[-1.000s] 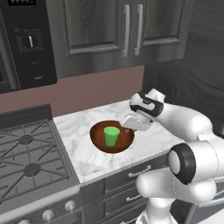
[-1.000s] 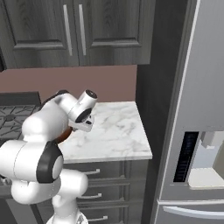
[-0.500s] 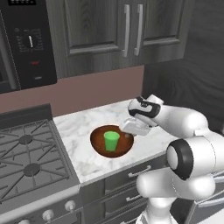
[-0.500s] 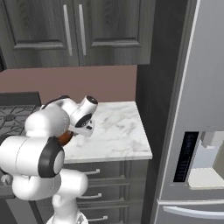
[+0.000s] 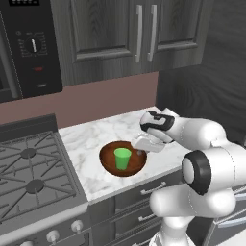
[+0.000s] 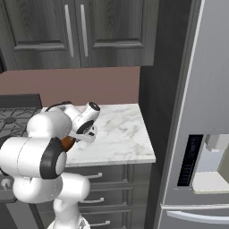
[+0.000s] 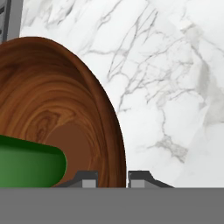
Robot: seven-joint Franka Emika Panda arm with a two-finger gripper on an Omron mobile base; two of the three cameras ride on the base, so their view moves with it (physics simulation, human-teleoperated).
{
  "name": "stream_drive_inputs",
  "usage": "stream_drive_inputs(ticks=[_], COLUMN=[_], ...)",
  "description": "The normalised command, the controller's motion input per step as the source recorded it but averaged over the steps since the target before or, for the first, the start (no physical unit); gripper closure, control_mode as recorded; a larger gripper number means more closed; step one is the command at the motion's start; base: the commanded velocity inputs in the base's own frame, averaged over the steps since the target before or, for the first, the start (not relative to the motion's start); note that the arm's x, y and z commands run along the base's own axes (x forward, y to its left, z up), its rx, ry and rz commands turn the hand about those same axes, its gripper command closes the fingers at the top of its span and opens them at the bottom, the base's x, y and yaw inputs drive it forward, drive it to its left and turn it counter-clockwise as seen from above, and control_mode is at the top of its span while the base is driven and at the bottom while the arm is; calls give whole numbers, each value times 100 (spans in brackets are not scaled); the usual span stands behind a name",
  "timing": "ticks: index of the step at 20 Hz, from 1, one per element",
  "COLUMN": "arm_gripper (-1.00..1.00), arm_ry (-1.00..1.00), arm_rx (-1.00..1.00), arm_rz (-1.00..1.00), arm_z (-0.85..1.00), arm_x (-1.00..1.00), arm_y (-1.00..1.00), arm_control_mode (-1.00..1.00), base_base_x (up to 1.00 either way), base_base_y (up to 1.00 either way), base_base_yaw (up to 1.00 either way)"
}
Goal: Place the cup inside the bowl on the dining table and move the bowl to any counter.
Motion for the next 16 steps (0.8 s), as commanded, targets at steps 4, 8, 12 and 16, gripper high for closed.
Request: stream_drive_inputs(ticks=[4, 8, 12, 16], arm_gripper=[100, 100, 100, 100], arm_ry=[0, 0, 0, 0], arm_rx=[0, 0, 0, 0], arm_rz=[-1, -1, -1, -1], arm_z=[-3, 0, 0, -9], arm_x=[16, 31, 22, 21], arm_y=[0, 0, 0, 0], arm_control_mode=[-100, -100, -100, -100], base_base_x=[0, 0, 0, 0], base_base_y=[0, 0, 0, 0], base_base_yaw=[0, 0, 0, 0])
